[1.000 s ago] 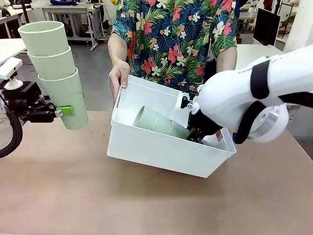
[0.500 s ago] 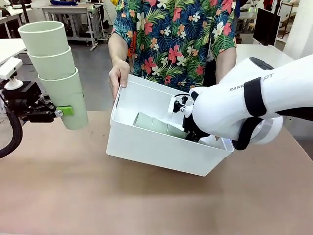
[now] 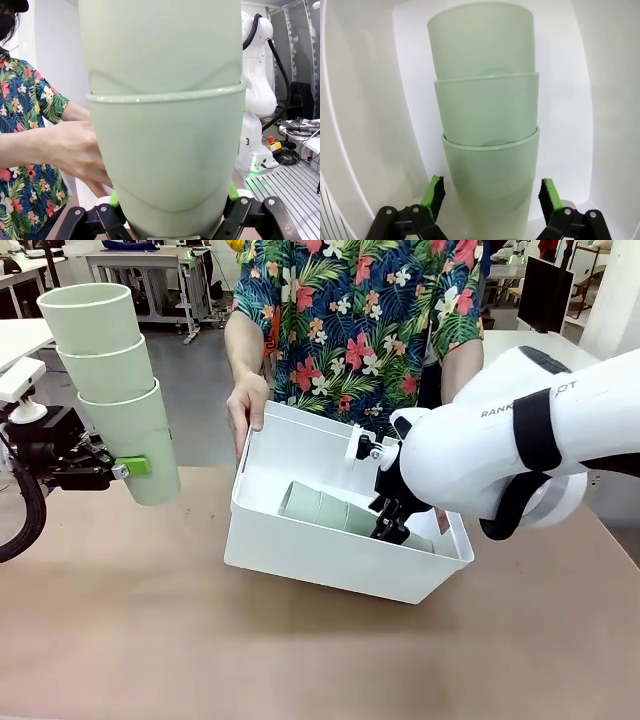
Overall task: Stack the cups and store them in the basket.
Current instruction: Place the stack of Reusable plastic cups into the Pantry Basket.
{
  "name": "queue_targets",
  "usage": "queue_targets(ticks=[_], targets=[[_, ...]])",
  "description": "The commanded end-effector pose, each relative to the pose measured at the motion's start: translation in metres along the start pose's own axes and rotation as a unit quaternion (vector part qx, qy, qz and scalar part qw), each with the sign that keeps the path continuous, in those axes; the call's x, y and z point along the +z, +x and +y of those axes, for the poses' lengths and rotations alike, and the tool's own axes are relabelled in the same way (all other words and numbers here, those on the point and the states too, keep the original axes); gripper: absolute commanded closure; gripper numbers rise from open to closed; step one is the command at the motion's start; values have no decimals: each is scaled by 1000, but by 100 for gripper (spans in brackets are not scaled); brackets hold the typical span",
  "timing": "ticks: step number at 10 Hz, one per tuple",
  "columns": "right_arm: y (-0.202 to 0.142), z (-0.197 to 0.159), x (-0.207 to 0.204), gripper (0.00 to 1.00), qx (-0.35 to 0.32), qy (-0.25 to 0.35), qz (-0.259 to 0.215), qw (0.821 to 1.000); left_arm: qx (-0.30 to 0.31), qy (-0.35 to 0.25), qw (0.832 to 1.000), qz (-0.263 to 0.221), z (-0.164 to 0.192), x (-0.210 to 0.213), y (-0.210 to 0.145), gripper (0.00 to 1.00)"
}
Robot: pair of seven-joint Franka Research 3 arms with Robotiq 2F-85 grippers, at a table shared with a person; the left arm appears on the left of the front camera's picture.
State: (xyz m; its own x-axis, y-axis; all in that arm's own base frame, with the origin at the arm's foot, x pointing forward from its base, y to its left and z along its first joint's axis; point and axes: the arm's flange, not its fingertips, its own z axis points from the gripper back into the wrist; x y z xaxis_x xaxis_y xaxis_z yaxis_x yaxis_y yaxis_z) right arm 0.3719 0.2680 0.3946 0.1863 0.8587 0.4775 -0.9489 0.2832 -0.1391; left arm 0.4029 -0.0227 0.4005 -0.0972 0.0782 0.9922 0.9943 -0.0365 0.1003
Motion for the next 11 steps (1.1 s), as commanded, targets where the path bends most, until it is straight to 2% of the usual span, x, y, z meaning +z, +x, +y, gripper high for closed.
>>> queue_targets(ticks=[1,5,7,9,11], targets=[[2,-1,17,0,-13,12,-25,1000,-7,-1,1000,-3,-1,0,5,16],[-10,-24,99,0,-29,32,-117,992,-7,-1,1000,-3,-1,0,5,16],[-34,-52,143,0,-52,51,-174,982,-7,-1,1000,-3,-1,0,5,16],[-86,-73,180,0,-63,61,-241,967,-7,-1,1000,-3,-1,0,5,16],[-132,-94,203,0,-62,69,-278,956,-7,-1,1000,-3,-1,0,5,16]])
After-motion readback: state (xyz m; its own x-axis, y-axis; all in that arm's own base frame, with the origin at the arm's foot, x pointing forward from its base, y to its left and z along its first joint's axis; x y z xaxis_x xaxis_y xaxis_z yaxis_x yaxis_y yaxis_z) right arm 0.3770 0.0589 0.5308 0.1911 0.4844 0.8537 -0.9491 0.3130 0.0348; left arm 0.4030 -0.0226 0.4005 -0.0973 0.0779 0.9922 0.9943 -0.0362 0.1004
